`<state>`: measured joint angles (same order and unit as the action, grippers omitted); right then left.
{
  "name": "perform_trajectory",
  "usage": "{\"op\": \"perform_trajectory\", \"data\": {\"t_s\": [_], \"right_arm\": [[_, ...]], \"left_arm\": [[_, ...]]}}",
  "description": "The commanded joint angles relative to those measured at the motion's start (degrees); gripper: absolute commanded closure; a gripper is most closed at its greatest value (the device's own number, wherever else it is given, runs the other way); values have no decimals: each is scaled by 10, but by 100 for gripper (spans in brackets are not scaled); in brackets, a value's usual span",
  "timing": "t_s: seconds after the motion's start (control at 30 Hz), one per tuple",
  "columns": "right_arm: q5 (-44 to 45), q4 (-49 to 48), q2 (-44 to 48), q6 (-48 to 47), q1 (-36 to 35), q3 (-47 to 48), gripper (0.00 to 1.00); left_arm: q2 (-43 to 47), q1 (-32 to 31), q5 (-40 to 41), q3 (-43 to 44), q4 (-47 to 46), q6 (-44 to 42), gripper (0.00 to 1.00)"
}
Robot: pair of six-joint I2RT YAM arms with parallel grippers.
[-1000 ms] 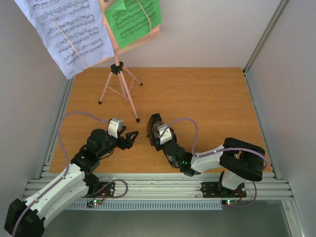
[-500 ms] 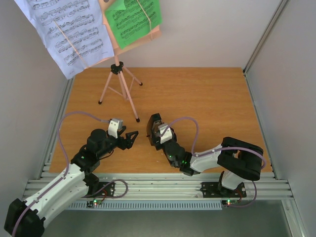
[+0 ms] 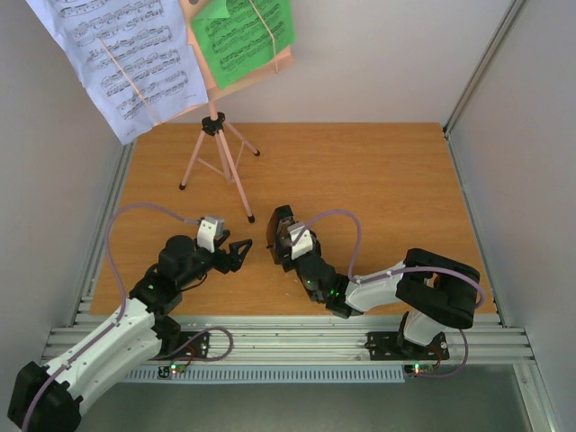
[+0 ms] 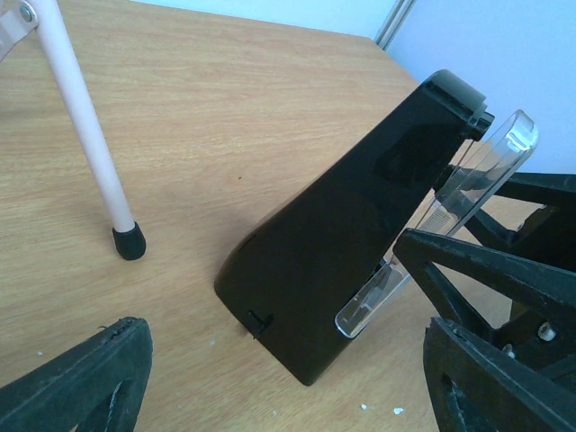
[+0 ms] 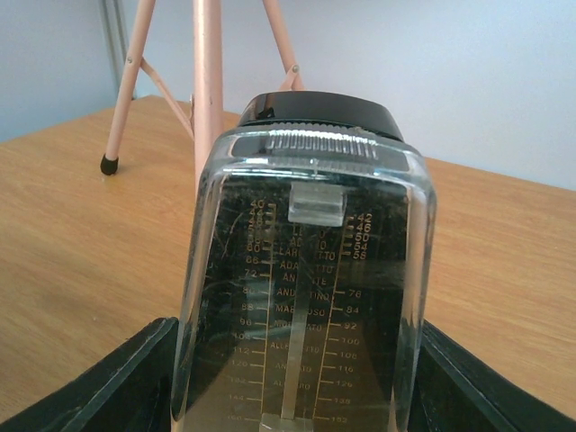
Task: Pack up the instrument practice props
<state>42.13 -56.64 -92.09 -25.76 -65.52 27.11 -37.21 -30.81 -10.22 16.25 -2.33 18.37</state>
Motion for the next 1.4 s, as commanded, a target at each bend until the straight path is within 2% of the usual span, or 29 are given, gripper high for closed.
{"op": "perform_trajectory", "data": {"t_s": [0.0, 0.4, 0.6, 0.7, 0.8, 0.87, 1.13, 1.37], "right_arm": [[-7, 45, -17, 14, 6, 8, 44], [-10, 72, -15, -7, 6, 23, 40], [-11, 85, -8, -8, 6, 25, 34], [-13, 96, -1, -10, 7, 28, 26], [-12, 100, 7, -12, 7, 26, 7], [-15, 103, 11, -17, 7, 26, 2], [-47, 125, 48, -31, 7, 15, 2], [-61, 186, 138, -20, 7, -20, 2]], "left_arm": [[-3, 3, -1, -5, -11, -9, 17], [-5, 3, -2, -5, -12, -8, 17], [-4, 3, -2, -5, -12, -9, 17], [-3, 3, -2, -5, -12, -9, 17], [-3, 3, -2, -5, -12, -9, 17], [-2, 3, -1, -5, -11, -9, 17], [-3, 3, 2, -5, -10, -9, 16], [0, 3, 5, -6, -9, -11, 12]]}}
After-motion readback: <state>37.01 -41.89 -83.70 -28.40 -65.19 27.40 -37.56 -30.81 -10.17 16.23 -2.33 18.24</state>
